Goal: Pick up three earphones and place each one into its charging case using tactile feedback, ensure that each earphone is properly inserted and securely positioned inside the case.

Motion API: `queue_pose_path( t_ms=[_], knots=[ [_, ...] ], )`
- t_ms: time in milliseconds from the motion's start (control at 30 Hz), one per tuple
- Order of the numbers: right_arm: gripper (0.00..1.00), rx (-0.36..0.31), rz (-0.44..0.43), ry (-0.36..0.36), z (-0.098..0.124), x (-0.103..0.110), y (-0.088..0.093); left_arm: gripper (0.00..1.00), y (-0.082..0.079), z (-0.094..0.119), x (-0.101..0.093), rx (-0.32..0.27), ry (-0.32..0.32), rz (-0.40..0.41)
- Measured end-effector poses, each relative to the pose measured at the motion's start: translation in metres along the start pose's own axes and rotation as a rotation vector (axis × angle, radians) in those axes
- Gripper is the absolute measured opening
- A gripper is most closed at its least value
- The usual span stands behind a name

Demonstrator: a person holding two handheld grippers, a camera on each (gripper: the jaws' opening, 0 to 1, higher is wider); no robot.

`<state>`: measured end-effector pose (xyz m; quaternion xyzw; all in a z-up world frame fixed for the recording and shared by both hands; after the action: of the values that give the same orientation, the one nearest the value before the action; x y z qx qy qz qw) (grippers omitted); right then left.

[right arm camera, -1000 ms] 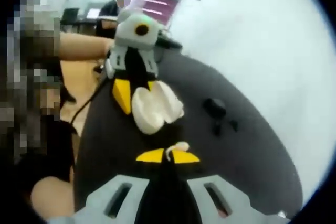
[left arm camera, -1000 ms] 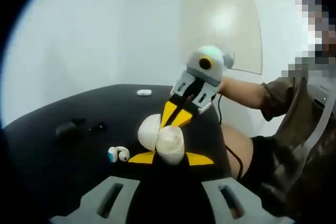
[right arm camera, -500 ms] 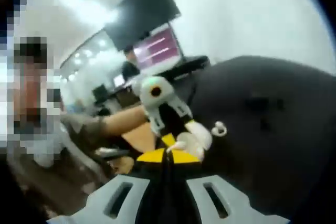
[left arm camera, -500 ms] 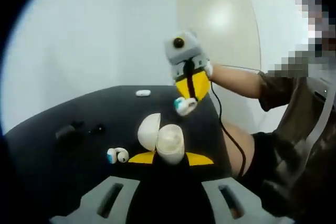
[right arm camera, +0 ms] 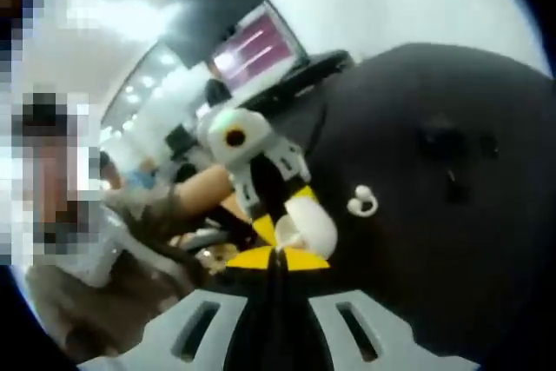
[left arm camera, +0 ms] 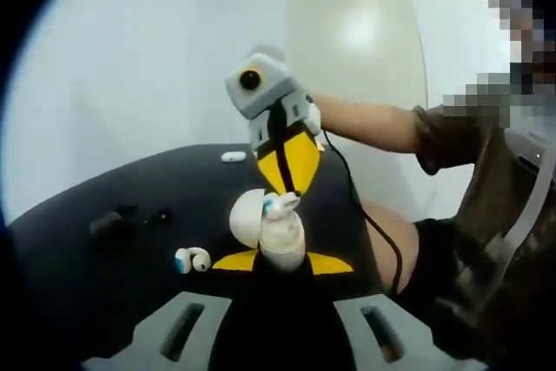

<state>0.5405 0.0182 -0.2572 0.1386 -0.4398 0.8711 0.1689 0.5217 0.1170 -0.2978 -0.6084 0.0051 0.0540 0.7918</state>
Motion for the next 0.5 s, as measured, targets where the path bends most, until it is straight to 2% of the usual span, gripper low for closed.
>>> queue_pose_path(
  t_ms=[200,333,500],
  knots=[
    [0.06,0.009,-0.005,-0.038,0.0,0.001,0.006,0.17,-0.001,-0.002,0.0,-0.001,0.003,-0.003],
    [0.08,-0.033,0.025,-0.006,0.005,-0.005,0.003,0.17,-0.001,-0.003,0.001,-0.001,0.003,0.004],
    [0.08,-0.092,0.109,0.031,0.014,-0.003,-0.002,0.17,-0.001,-0.002,0.001,0.002,0.003,0.006]
  ],
)
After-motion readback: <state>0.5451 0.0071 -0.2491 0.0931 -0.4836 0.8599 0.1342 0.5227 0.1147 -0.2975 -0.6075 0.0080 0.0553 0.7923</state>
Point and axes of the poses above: the point that each gripper's makers call its tool centre point, and the gripper's own axes: z roughly backward along the fingers, x roughly to its left, y roughly out of its underside, the point moved 5 cm from there along z, roughly backward along the fingers, and after that the axes turned 15 degrees about y, right-handed, at the moved point
